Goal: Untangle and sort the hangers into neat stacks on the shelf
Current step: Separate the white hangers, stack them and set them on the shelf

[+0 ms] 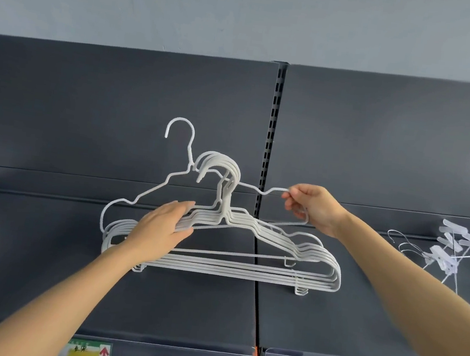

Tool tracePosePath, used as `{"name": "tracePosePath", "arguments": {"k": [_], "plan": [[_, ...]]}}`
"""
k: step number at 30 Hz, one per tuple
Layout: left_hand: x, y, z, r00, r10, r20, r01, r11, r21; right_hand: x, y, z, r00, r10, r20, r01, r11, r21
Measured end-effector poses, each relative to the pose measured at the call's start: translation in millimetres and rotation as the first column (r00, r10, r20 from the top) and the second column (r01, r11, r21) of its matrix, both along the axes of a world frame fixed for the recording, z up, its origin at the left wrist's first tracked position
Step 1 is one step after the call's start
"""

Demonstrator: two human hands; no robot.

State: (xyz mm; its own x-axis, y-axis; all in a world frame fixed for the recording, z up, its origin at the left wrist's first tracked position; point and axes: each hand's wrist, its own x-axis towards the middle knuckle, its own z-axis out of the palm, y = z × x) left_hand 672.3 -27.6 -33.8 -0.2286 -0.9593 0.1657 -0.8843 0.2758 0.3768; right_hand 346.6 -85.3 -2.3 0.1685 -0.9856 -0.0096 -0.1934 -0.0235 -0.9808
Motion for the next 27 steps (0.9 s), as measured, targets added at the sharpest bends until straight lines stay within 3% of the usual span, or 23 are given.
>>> {"name": "tracePosePath", "arguments": {"k": [4, 15, 23, 27], "plan": [[-2, 0, 0, 0.999, 0.003, 0.043, -0.003, 1.0, -0.003, -18, 0, -6, 0.99, -0.098, -0.106, 0.09, 0.993, -0.08], [-1, 1, -1, 0.996, 0.023, 0.081, -0.023, 1.0, -0.002, -53, 22, -53, 0.988, -0.123, 0.093, 0.112, 0.987, 0.117], [-1, -1, -2, 0.995, 0.019, 0.099, -0.019, 1.0, -0.004, -54, 42, -48, 0.998, -0.021, -0.057, 0.03, 0.989, 0.148], [-2, -3, -1, 0.984, 0.061, 0.17, -0.053, 0.997, -0.052, -35, 49, -30, 0.946, -0.005, -0.324, 0.019, 0.999, 0.042]]}}
